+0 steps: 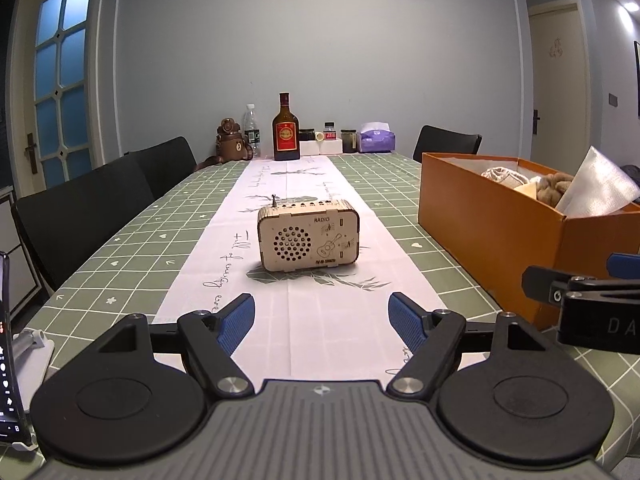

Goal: Organize soft objects

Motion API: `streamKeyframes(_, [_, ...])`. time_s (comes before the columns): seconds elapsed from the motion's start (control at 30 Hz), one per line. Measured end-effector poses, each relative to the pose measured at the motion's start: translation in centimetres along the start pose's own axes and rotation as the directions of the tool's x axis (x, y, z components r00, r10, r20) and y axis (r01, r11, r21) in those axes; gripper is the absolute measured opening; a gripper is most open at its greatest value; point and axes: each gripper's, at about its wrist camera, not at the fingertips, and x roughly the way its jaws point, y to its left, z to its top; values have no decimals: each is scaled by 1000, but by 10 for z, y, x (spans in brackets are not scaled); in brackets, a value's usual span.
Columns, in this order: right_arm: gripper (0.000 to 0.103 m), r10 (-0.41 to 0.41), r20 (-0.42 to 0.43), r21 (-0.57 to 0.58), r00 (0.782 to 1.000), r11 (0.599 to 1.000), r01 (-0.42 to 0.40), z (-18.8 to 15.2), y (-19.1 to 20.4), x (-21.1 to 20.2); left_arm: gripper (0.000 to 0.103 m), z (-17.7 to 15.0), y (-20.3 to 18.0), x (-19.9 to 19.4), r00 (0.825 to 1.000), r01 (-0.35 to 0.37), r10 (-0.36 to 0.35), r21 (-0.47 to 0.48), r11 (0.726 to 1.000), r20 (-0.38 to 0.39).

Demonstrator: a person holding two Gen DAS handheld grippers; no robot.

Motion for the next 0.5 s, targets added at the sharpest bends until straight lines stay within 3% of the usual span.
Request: streamKeyframes(0.5, [100,-3,-3,-12,1000,1000,3,0,5,1,90,-1,0,7,999,-9,9,1,1000,-46])
